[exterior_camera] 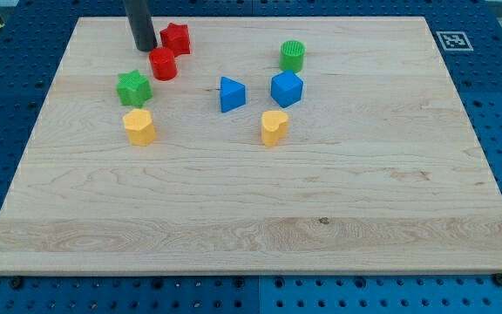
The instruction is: Move the blue cube right and a bit down
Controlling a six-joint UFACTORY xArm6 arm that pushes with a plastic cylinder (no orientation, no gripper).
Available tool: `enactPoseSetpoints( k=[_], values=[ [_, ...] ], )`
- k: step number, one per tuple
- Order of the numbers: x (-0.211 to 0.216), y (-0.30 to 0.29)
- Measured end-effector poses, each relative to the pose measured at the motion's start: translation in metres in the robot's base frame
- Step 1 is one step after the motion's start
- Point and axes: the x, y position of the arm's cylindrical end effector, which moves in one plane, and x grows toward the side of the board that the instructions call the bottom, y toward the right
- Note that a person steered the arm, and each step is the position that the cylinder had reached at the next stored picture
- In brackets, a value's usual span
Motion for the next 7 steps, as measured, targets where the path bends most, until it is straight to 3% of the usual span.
enactPoseSetpoints(
  k=[5,7],
  values=[
    [0.000,0.070],
    [0.021,0.094]
  ],
)
